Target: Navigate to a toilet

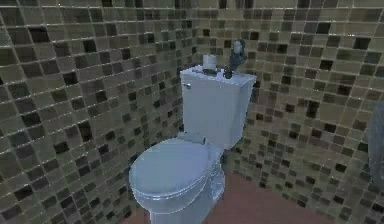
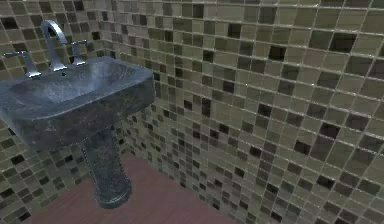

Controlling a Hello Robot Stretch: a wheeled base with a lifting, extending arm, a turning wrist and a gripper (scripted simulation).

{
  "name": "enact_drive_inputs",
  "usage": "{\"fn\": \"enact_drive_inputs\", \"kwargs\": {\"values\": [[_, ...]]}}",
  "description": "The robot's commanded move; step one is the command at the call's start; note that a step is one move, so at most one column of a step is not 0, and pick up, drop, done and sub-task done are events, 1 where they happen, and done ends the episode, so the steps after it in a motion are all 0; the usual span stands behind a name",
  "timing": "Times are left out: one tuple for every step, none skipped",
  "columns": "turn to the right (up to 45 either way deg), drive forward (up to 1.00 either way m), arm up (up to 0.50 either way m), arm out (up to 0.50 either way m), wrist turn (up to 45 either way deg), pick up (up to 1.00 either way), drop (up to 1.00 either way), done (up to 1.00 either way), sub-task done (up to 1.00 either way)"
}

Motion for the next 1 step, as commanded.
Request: {"fn": "enact_drive_inputs", "kwargs": {"values": [[0.0, 0.0, 0.0, 0.0, 0.0, 0.0, 0.0, 1.0, 0.0]]}}
